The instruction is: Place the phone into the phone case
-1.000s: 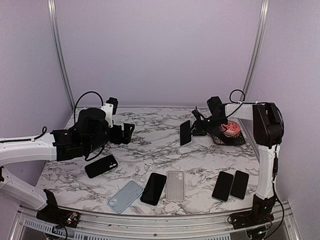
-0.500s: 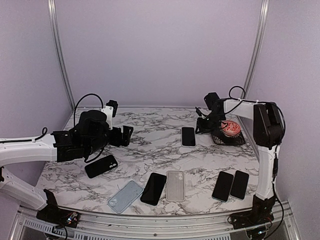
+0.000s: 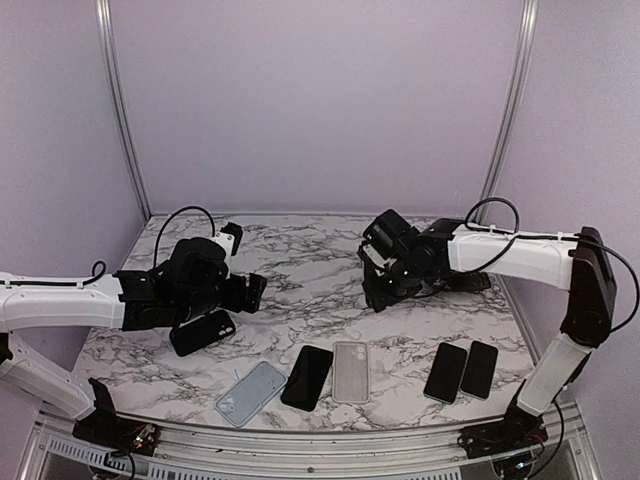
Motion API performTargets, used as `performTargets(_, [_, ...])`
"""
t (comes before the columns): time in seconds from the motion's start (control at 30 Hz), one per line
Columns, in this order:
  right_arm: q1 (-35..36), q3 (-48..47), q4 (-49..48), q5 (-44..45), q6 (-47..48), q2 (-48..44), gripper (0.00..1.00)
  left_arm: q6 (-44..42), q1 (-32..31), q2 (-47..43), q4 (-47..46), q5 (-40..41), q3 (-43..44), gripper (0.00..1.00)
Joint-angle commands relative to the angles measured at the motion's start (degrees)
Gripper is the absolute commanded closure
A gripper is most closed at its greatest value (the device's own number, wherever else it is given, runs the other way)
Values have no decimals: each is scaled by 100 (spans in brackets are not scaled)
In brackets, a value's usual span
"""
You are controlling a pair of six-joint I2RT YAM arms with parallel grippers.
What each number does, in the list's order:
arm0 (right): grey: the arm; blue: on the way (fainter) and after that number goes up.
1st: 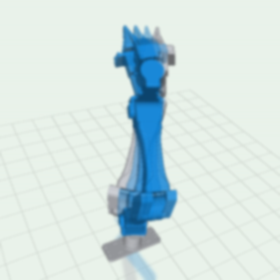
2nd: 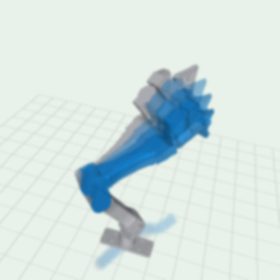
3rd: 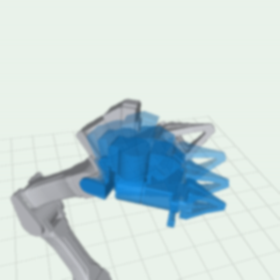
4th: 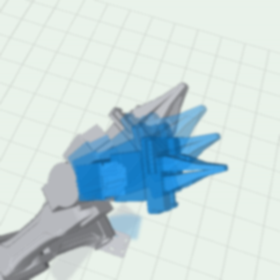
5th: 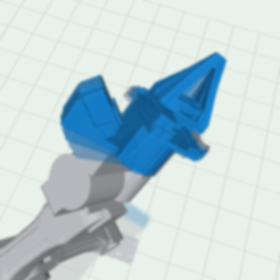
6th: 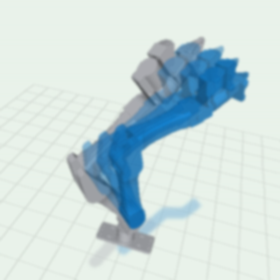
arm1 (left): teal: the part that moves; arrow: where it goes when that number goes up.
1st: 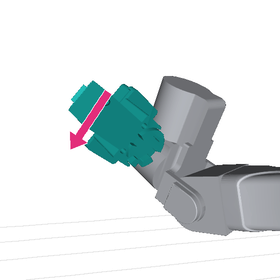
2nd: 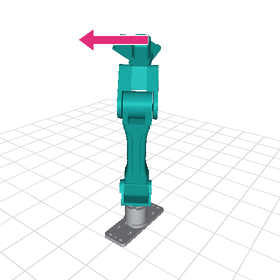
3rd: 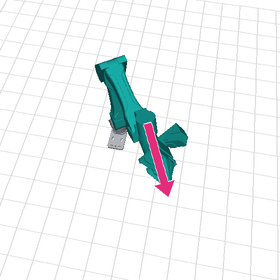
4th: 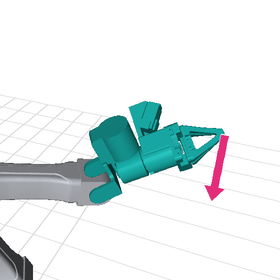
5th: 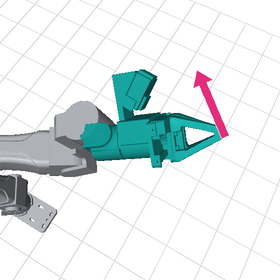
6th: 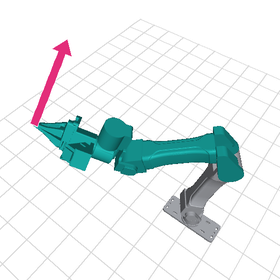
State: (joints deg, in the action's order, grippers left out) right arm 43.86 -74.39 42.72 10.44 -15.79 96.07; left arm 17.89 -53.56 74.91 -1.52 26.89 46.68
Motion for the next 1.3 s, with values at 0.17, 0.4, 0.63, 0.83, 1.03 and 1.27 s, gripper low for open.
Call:
performTargets(0.17, [1176, 930, -271, -973, -1359, 336, 42, 220, -92, -7, 134, -105, -132, 1])
performTargets(0.4, [1354, 1063, -337, -982, -1513, 651, 79, 166, -105, 16, 118, -61, -208, 1])
performTargets(0.63, [1018, 738, -44, -305, -1265, 899, 100, 49, -104, 72, 108, 11, -195, 1])
performTargets(0.83, [561, 268, -31, 86, -938, 1012, 100, -107, -108, 196, 101, -68, -210, 1])
performTargets(1.03, [437, -94, 118, 408, -752, 1134, 100, -764, -487, 606, 142, -1081, -135, 21])
performTargets(1.27, [443, -369, 494, 708, -663, 981, 77, -1115, -1003, 723, 528, -2102, -330, 47])
